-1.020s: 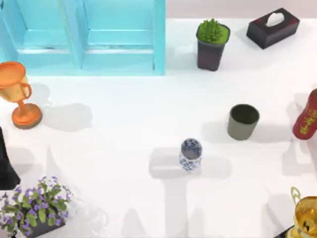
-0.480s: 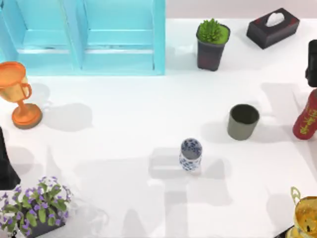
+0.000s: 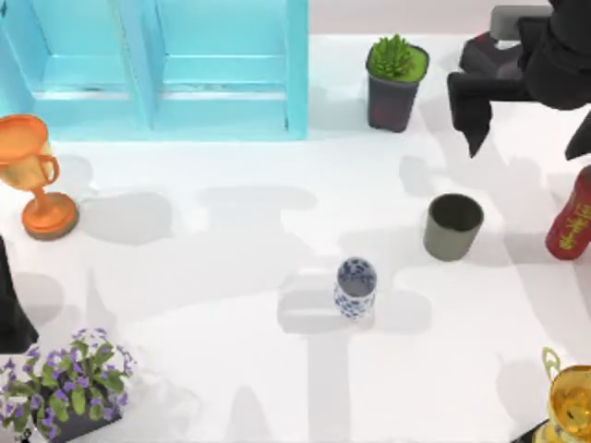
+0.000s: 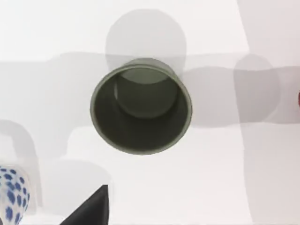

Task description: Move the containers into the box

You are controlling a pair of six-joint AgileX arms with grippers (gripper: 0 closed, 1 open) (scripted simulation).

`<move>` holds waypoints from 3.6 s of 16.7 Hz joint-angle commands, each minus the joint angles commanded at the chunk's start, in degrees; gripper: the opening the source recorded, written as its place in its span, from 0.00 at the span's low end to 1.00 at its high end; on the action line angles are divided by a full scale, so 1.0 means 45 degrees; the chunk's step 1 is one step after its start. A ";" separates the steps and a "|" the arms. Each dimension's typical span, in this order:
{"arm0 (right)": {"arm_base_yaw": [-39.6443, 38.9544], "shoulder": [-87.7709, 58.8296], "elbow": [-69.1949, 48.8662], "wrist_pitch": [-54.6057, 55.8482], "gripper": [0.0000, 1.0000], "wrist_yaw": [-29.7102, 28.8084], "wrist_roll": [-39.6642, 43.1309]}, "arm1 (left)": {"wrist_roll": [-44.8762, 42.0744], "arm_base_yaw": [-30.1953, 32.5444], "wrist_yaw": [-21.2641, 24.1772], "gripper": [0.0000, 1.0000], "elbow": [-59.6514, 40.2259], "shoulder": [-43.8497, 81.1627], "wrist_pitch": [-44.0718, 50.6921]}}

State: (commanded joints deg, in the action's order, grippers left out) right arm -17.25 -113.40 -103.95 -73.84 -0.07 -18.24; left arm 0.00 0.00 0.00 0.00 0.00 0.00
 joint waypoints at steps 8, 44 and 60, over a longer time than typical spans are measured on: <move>-0.0292 -0.1916 -0.1677 -0.1250 1.00 -0.0001 -0.0309 | 0.0000 0.0000 0.0000 1.00 0.0000 0.0000 0.0000; -0.0329 -0.2607 0.2327 0.3445 0.00 -0.0007 -0.0355 | 0.0000 0.0000 0.0000 1.00 0.0000 0.0000 0.0000; 0.1212 -0.0938 0.1059 0.0287 0.00 -0.0188 0.1295 | 0.0000 0.0000 0.0000 1.00 0.0000 0.0000 0.0000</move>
State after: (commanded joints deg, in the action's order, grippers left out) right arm -11.80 -117.62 -99.18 -72.55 -0.92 -12.41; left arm 0.00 0.00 0.00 0.00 0.00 0.00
